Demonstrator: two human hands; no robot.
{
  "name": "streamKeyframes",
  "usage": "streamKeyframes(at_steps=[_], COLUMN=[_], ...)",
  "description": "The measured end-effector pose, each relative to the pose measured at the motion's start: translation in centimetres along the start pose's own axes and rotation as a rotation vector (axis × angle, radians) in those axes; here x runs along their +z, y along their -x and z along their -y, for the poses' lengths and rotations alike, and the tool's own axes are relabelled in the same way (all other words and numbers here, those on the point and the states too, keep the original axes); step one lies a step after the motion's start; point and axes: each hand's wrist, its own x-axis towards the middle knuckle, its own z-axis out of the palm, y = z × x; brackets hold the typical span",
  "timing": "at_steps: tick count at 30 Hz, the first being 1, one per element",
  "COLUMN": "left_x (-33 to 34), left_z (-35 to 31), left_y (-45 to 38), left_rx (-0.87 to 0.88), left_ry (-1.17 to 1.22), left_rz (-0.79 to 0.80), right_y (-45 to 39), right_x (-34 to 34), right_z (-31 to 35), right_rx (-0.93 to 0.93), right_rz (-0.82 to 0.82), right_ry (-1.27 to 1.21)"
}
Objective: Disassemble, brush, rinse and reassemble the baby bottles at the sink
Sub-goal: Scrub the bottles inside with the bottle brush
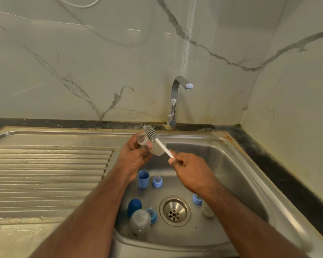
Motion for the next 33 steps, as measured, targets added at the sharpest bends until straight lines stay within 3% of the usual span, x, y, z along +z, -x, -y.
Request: streamKeyframes(at_steps=[5, 9, 14, 20, 26, 33], left_x=[0.4, 0.0, 1.1, -0.3, 1.3, 0.2], left_z=[0.6, 0.1, 1.2, 0.5, 1.0, 0.3], left_y=[0.0, -0.1, 0.0, -0.4, 0.1, -0.2], left_rx=[0.005, 0.011, 0.03, 0.001, 0.028, 0.011], left_ry=[-0.13, -0.098, -0.294, -0.243, -0.364, -0.282], left_rz=[0.011, -0.062, 0.037, -0.1, 0.051, -0.105], right_y=[-0.3, 0.4, -0.6, 0.9, -0.2, 0.8], right_x=[-0.2, -0.3, 0.0, 0.0, 0.0, -0.2], right_z=[0.3, 0.4, 0.8, 0.8, 1.0, 0.5], right_rx=[0.028, 0.042, 0.07, 0.112, 0.148, 0.197], right_rz=[0.0, 0.046, 0.006, 0.103, 0.044, 0.17], right_ry=[0.011, -0.027, -0.074, -0.209, -0.215, -0.451])
